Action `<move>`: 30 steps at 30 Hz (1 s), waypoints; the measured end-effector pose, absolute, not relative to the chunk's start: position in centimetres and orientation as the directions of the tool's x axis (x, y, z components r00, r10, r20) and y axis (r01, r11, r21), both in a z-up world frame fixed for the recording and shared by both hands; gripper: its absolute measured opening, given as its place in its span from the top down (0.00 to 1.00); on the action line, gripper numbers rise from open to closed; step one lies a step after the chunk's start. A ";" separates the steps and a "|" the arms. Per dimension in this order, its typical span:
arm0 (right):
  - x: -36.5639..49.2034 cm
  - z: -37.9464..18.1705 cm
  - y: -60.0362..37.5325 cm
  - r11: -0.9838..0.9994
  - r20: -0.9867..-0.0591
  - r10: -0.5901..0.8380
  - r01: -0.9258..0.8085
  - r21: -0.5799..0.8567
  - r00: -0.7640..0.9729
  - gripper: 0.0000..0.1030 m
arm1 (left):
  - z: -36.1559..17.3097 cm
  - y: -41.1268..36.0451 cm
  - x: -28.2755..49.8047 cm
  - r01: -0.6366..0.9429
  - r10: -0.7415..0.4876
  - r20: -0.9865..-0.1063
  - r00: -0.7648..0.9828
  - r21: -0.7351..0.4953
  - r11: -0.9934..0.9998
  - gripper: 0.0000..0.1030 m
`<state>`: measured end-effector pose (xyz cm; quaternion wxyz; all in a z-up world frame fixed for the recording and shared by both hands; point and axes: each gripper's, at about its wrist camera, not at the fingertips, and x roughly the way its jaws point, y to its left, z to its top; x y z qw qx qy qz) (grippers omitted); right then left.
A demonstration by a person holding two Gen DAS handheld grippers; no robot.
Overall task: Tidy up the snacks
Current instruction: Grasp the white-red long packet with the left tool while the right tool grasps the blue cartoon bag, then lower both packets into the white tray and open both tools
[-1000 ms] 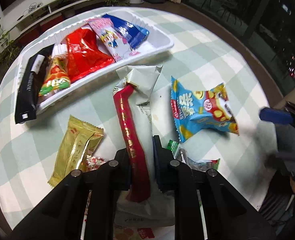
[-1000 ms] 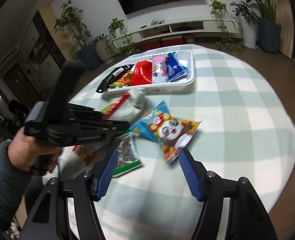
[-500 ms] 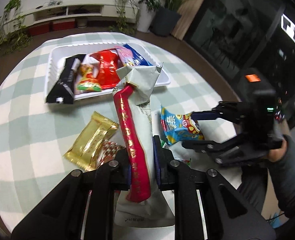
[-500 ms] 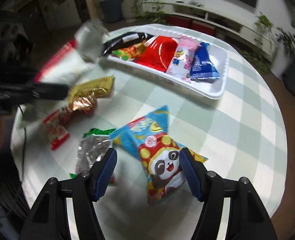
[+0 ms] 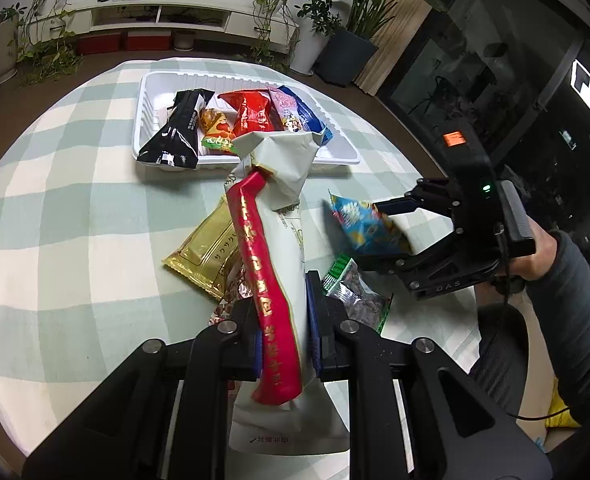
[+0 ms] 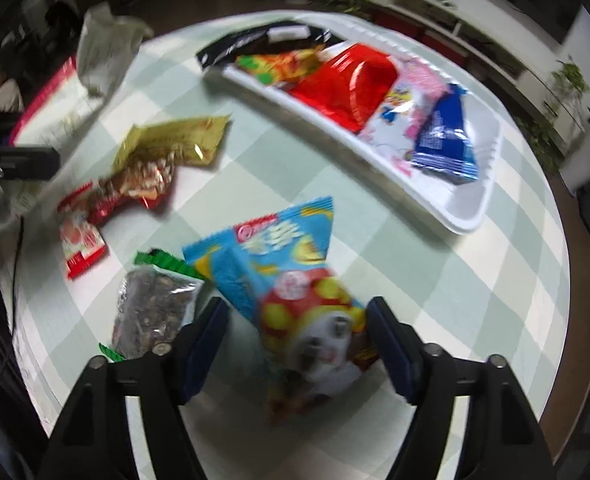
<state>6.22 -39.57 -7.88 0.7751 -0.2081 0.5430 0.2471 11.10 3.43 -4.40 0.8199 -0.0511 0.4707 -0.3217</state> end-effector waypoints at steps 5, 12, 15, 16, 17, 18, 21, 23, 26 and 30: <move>7.2 -8.4 -39.8 0.801 -0.946 0.182 -0.598 -0.015 0.267 0.36 | -4.6 3.7 11.1 0.472 -0.576 -0.738 0.350 -0.392 0.790 0.85; 7.1 -8.0 -41.2 0.832 -0.919 0.283 -0.547 0.093 0.274 0.60 | -4.9 4.0 11.5 0.462 -0.577 -0.736 0.353 -0.399 0.792 0.85; 6.8 -7.7 -42.0 0.845 -0.899 0.323 -0.519 0.133 0.295 0.62 | -4.9 4.1 11.6 0.461 -0.579 -0.732 0.358 -0.401 0.792 0.85; 6.6 -7.5 -42.3 0.848 -0.891 0.336 -0.509 0.146 0.304 0.62 | -4.8 4.1 11.6 0.459 -0.579 -0.731 0.360 -0.401 0.792 0.85; 6.3 -7.2 -42.7 0.851 -0.880 0.355 -0.498 0.165 0.315 0.62 | -4.8 4.1 11.7 0.457 -0.578 -0.731 0.362 -0.401 0.794 0.85; 5.8 -6.9 -43.3 0.855 -0.866 0.378 -0.483 0.191 0.326 0.62 | -4.8 4.3 11.8 0.453 -0.577 -0.730 0.366 -0.402 0.796 0.85; 5.0 -5.8 -44.9 0.867 -0.830 0.423 -0.429 0.254 0.364 0.62 | -4.7 4.5 12.1 0.446 -0.581 -0.725 0.371 -0.410 0.796 0.85; 4.9 -5.0 -46.1 0.872 -0.807 0.446 -0.393 0.293 0.388 0.62 | -4.5 4.6 12.2 0.445 -0.582 -0.723 0.373 -0.410 0.796 0.85; 4.4 -3.6 -47.4 0.877 -0.780 0.462 -0.351 0.328 0.423 0.62 | -3.9 4.9 12.9 0.446 -0.583 -0.717 0.382 -0.410 0.796 0.85; 4.8 -2.3 -48.5 0.884 -0.749 0.465 -0.289 0.366 0.472 0.62 | -2.7 5.3 14.5 0.440 -0.587 -0.703 0.402 -0.414 0.797 0.85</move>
